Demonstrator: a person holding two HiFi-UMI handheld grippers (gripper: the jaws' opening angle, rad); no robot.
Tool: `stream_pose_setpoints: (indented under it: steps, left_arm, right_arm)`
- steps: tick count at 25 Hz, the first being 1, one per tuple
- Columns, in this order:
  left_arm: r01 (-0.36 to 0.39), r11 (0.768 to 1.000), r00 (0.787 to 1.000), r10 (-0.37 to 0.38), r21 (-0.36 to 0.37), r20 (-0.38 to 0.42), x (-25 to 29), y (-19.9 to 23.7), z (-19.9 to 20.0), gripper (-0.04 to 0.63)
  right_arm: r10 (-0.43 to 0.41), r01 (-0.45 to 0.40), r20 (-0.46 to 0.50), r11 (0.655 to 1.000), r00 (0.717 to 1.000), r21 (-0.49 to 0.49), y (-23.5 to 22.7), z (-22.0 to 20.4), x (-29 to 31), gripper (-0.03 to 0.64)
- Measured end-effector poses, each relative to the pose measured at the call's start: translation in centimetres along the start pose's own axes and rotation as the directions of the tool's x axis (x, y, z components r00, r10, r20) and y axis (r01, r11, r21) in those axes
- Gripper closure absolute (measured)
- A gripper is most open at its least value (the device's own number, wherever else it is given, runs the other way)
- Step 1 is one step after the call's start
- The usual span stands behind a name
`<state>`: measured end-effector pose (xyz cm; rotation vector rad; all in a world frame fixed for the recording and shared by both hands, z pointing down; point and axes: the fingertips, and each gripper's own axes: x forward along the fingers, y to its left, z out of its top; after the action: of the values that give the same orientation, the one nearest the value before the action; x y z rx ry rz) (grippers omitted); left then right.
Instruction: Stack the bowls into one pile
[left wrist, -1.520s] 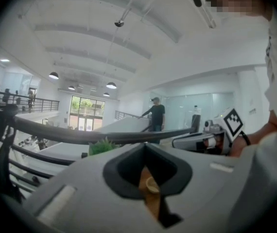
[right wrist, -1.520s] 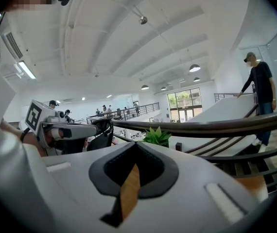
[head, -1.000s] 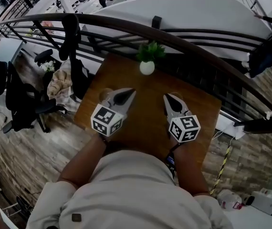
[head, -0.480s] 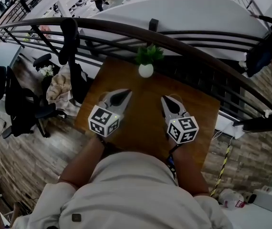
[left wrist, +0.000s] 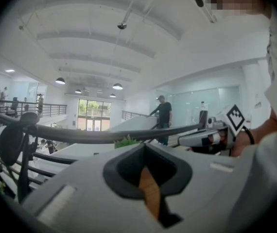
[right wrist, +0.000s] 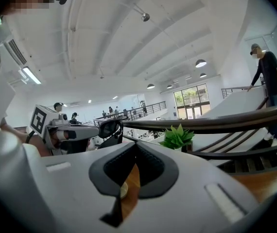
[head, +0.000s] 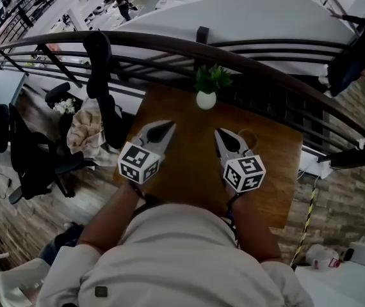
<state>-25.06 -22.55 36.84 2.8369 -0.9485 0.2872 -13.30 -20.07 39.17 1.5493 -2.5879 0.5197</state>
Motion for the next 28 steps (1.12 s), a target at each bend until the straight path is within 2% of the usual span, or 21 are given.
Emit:
stream_pose_setpoints:
  steps: [9, 12, 15, 21, 28]
  left_arm:
    - [0.104, 0.994, 0.995, -0.104, 0.020, 0.010, -6.0, 9.5, 0.0, 0.591]
    - [0.151, 0.988, 0.988, -0.151, 0.010, 0.009, -8.1, 11.4, -0.5, 0.591]
    - [0.183, 0.983, 0.983, -0.184, 0.031, 0.004, -10.0, 12.9, -0.8, 0.591]
    - [0.208, 0.978, 0.978, -0.208, -0.008, 0.013, -12.3, 15.5, -2.3, 0.591]
    - [0.200, 0.979, 0.980, -0.200, -0.051, -0.004, -11.8, 16.9, -4.4, 0.591]
  right_arm:
    - [-0.104, 0.104, 0.031, 0.995, 0.994, 0.000, 8.4, 0.7, 7.1, 0.609]
    - [-0.146, 0.146, 0.048, 0.989, 0.988, 0.013, 11.0, 0.5, 8.5, 0.609]
    - [-0.177, 0.177, 0.053, 0.984, 0.983, 0.014, 13.5, 0.3, 9.6, 0.609]
    - [-0.199, 0.199, 0.009, 0.980, 0.980, -0.006, 16.7, -0.8, 11.8, 0.608]
    - [-0.178, 0.178, -0.032, 0.984, 0.984, -0.006, 16.8, -1.8, 13.9, 0.607]
